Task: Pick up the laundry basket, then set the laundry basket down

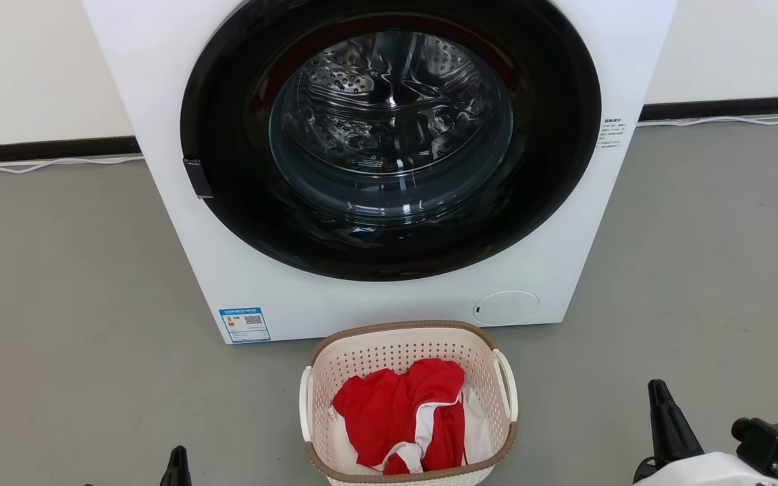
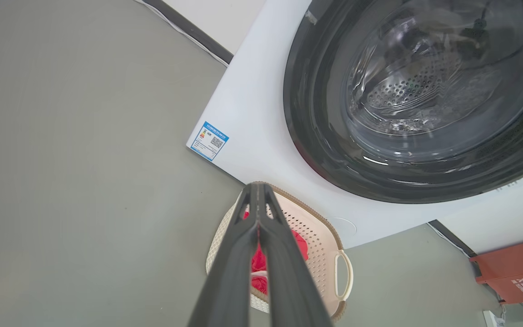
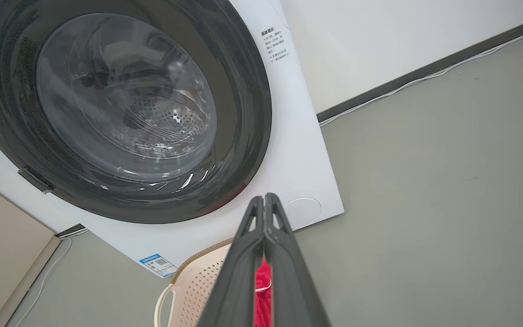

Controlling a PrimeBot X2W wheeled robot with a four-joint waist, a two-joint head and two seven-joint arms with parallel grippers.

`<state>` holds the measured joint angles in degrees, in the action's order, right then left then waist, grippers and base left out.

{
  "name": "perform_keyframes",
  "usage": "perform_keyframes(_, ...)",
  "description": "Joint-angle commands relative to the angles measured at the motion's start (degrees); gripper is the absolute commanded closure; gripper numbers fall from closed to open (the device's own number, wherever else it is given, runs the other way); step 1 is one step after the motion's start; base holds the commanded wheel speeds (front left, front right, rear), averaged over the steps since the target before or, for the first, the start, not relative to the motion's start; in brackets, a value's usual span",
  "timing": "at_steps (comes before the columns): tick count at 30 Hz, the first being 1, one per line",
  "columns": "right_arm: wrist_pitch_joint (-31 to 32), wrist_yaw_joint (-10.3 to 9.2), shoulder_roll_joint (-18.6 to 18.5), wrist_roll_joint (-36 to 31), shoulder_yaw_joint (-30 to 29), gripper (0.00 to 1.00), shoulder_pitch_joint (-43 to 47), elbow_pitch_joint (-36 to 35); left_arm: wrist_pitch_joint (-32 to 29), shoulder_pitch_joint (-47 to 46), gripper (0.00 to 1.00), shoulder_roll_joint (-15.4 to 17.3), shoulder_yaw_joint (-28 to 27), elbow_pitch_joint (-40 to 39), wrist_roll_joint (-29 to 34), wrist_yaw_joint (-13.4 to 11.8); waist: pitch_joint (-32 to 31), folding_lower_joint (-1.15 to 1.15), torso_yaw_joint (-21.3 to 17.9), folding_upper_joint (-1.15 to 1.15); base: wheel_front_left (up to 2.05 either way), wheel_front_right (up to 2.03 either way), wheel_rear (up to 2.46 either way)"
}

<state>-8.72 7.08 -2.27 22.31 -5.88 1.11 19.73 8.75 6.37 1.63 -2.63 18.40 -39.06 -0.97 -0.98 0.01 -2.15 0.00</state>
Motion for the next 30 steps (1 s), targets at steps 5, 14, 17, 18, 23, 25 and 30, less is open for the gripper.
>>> perform_keyframes(5,1.1,0.13,-0.4,4.6,-0.1,1.0,-2.6,-1.9,-0.8,-3.5,1.0,0.4,-0.9,-1.8,-3.4,0.9,0.1,-0.01,0.1,0.0,0.0,0.0,0.0)
perform_keyframes(14,2.5,0.16,-0.4,11.4,-0.1,1.0,-3.1,-2.3,-2.3,-4.4,1.0,0.5,-1.2,-2.1,-8.6,1.7,0.2,-0.01,0.3,0.0,0.0,0.0,0.0)
perform_keyframes(17,3.0,0.17,-0.4,13.7,-0.1,1.0,-3.3,-2.4,-2.8,-4.7,1.0,0.6,-1.3,-2.2,-10.4,2.0,0.2,-0.01,0.4,0.0,0.0,0.0,0.0)
perform_keyframes(18,3.2,0.17,-0.4,14.5,-0.1,1.0,-3.3,-2.4,-3.0,-4.8,1.0,0.6,-1.4,-2.2,-10.9,2.0,0.2,-0.01,0.4,0.0,0.0,0.0,0.0)
perform_keyframes(23,4.2,0.19,-0.4,19.0,-0.2,1.0,-3.6,-2.7,-4.0,-5.5,1.0,0.6,-1.6,-2.4,-14.4,2.6,0.3,-0.01,0.6,0.0,0.0,0.0,0.0)
perform_keyframes(25,4.7,0.2,-0.4,21.3,-0.2,1.0,-3.8,-2.8,-4.5,-5.8,1.0,0.6,-1.7,-2.5,-16.1,2.8,0.3,-0.01,0.6,0.0,0.0,0.0,0.0)
perform_keyframes(30,5.5,0.22,-0.4,25.1,-0.2,1.0,-4.1,-3.1,-5.3,-6.3,1.0,0.7,-1.9,-2.6,-19.0,3.3,0.4,-0.01,0.8,0.0,0.0,0.0,0.0)
